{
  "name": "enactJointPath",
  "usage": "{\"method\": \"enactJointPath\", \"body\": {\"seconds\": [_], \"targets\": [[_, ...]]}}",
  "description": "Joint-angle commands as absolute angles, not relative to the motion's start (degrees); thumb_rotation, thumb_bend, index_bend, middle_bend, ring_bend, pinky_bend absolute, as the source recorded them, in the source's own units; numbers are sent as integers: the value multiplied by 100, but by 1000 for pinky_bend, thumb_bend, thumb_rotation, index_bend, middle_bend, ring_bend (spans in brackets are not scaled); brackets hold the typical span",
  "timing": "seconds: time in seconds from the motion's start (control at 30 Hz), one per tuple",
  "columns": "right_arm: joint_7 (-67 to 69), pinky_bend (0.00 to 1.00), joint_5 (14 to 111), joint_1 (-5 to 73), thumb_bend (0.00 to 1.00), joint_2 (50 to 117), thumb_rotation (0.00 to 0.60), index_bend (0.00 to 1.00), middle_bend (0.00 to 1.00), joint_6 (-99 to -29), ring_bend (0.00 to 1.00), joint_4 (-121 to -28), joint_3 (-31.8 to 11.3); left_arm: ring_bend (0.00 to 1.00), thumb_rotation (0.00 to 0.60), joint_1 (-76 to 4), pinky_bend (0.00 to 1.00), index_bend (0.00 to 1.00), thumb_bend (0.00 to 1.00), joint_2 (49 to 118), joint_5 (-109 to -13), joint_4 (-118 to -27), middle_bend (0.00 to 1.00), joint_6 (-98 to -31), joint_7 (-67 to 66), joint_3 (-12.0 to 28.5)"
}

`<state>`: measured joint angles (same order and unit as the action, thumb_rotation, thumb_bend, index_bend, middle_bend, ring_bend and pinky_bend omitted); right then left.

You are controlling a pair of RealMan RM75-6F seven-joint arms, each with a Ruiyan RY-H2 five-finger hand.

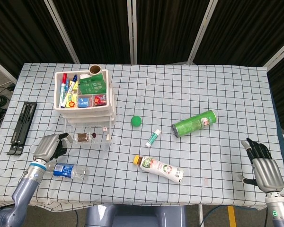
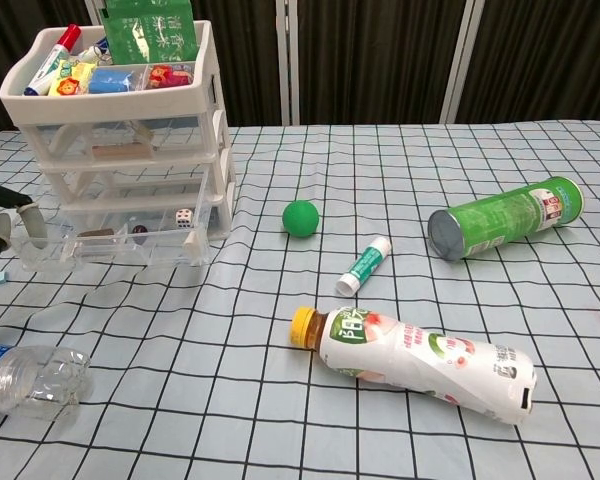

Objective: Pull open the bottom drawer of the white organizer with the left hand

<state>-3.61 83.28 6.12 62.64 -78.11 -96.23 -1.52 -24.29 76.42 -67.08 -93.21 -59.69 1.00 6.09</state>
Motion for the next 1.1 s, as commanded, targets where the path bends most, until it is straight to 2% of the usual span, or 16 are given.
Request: {"method": "enactJointPath", "body": {"seconds": [0.03, 0.43, 0.6, 0.77, 1.1], "targets": [[-368, 0, 8327, 612, 19, 6267, 600, 0, 0, -7809, 0, -9623, -150, 849, 600, -2408, 699, 539, 928, 7643, -6765, -9334, 884, -5983, 138, 579], [-403, 0, 8307, 614, 18, 6278, 600, 0, 0, -7796, 0, -9626, -151, 849, 600, -2356, 699, 536, 927, 7615, -6938, -9383, 884, -6036, 201, 504], [-393, 0, 8304, 611, 18, 6272, 600, 0, 0, -7800, 0, -9626, -154, 849, 600, -2328, 699, 506, 915, 7643, -7012, -9366, 884, -6072, 229, 469], [-400, 0, 8307, 612, 18, 6275, 600, 0, 0, -7798, 0, -9625, -151, 849, 600, -2301, 699, 387, 859, 7636, -7081, -9336, 884, -6141, 265, 473], [-420, 0, 8299, 620, 18, 6292, 600, 0, 0, -7780, 0, -9618, -151, 847, 600, -2232, 699, 185, 848, 7372, -7279, -9498, 878, -6327, 467, 532]]}}
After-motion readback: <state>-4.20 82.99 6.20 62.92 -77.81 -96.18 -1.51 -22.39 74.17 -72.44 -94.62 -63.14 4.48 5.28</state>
